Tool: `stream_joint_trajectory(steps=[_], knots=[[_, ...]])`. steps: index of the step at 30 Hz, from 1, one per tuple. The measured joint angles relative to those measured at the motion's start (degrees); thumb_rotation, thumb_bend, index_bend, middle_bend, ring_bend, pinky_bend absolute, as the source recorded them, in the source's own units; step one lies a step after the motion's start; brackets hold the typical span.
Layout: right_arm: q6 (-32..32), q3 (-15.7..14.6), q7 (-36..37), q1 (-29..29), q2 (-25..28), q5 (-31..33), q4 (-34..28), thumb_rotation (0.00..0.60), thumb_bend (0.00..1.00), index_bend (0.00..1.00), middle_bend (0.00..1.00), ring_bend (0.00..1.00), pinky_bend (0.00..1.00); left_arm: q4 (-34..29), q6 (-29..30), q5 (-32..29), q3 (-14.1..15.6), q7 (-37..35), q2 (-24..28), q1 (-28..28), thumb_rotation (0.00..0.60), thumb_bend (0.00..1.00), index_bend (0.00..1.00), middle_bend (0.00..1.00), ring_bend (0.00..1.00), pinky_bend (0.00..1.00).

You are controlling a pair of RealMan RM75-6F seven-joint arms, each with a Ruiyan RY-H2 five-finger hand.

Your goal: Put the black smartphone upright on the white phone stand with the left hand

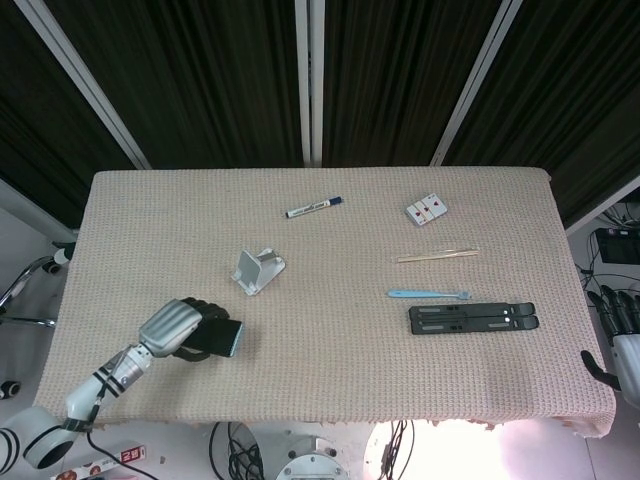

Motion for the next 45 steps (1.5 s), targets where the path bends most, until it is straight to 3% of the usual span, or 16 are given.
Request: stream_joint_trajectory(steps=[7, 13, 23, 33, 45], knots=[[0.0, 0.0, 0.3, 0.0, -0.1, 0.0, 0.2, 0.6, 0.22, 0.0, 0.0, 0.0, 0.0, -0.4, 3.9, -5.4, -2.8, -9.3, 0.1, 3.0, 0.6, 0.33, 0.54, 0.53, 0.35, 0.37], [0.1, 0.2, 0.9, 0.1, 0.0, 0.0, 0.3, 0.6, 0.22, 0.0, 0.0, 0.0, 0.0, -3.5, 6.0, -12.1, -6.1, -9.3, 0.4, 6.0, 0.6, 0.33, 0.54, 0.53, 0.35, 0.36], [1.0, 0.8, 2.6, 0.3, 0.9, -0.5, -0.3, 0.6, 0.22, 0.0, 0.0, 0.0, 0.0, -11.2, 11.5, -22.9, -12.8, 1.9, -2.5, 10.3, 0.6, 0.33, 0.55, 0.56, 0.35, 0.34], [1.4, 1.1, 5.7, 0.4, 1.5, -0.5, -0.1, 0.6, 0.22, 0.0, 0.0, 0.0, 0.0, -17.3, 17.3, -33.3, -20.3, 16.4, -11.4, 11.3, 0.6, 0.34, 0.57, 0.58, 0.35, 0.33], [1.9, 1.7, 8.0, 0.8, 3.6, -0.9, -0.6, 0.6, 0.22, 0.0, 0.0, 0.0, 0.0, -16.7, 18.1, -38.1, -25.9, 23.0, -20.6, 8.4, 0.6, 0.34, 0.58, 0.59, 0.35, 0.32]])
